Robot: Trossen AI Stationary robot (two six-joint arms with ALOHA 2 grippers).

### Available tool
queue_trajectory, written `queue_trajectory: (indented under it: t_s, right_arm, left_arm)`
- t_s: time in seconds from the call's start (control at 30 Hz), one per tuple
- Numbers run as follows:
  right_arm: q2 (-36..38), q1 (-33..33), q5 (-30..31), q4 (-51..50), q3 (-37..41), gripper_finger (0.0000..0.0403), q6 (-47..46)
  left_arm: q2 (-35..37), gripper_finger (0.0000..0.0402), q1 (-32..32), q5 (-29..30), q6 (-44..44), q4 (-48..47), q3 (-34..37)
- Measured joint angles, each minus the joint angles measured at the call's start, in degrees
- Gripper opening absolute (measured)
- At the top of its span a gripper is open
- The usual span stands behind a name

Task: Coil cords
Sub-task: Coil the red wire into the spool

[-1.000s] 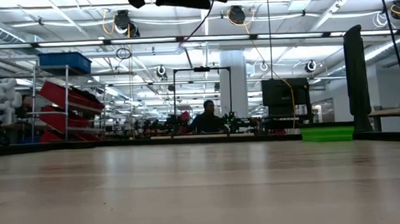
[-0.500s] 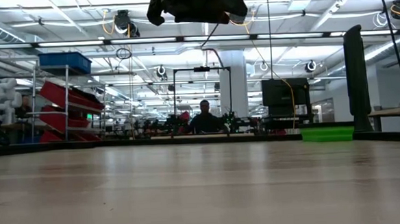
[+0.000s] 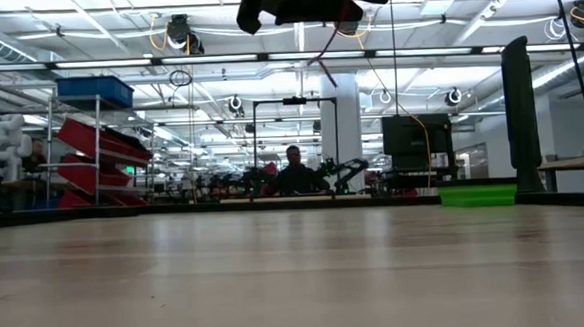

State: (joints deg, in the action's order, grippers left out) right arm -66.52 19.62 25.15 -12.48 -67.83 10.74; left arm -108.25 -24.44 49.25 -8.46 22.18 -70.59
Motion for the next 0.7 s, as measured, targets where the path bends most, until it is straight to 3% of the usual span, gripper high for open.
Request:
queue_trajectory:
  t_s: [0.7]
  right_arm:
    - [1.6,0.3,0.0,-3.1,0.0,0.0000,-1.0]
  left_arm:
    - [0.2,0.0164,-3.5,4.5,1.7,-0.6,0.0]
